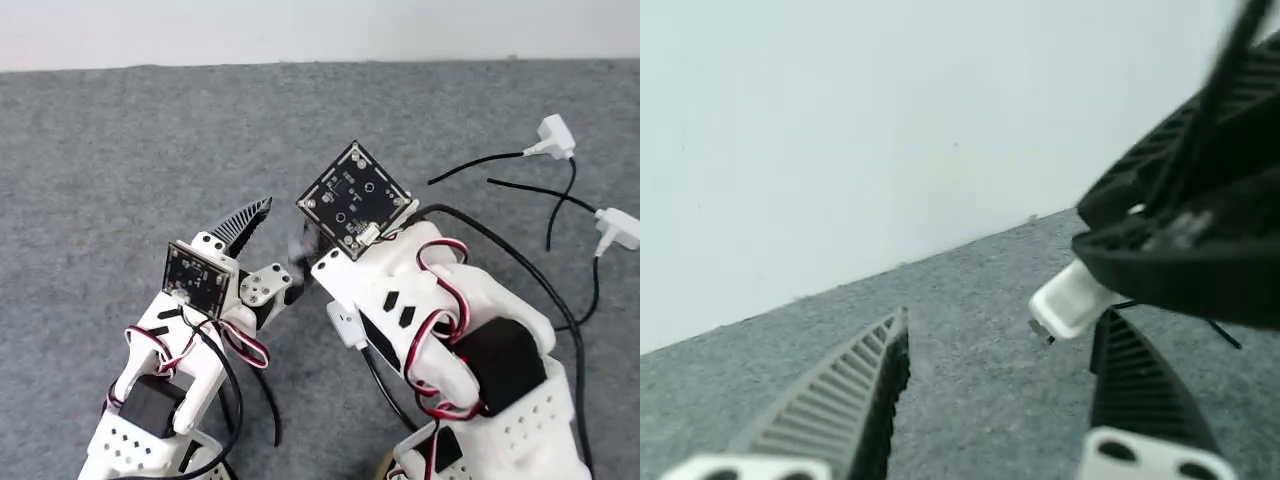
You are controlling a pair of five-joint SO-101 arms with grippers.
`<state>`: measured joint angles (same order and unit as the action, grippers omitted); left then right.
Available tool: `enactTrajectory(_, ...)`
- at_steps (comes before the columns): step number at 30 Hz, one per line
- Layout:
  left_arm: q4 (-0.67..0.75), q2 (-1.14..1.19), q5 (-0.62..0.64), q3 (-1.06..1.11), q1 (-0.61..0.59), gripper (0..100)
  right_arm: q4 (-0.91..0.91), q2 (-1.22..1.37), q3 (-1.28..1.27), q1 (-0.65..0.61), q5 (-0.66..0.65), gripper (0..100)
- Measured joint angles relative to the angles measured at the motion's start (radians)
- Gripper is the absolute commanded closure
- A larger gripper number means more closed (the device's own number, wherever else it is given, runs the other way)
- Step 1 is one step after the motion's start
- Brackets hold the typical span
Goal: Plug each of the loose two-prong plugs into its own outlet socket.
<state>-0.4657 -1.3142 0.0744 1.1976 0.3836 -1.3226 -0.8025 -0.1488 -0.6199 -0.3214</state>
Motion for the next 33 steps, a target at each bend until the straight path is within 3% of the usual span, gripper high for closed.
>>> enactTrajectory(28, 0.002, 0.0, -0.008, 0.072, -0.06, 72, -0.052, -0.003, -0.04, 0.0, 0.031, 99.0)
enactTrajectory(33, 0.002, 0.0, -0.018, 0.072, -0.081, 72, -0.052, -0.003, -0.04, 0.066, 0.034, 99.0)
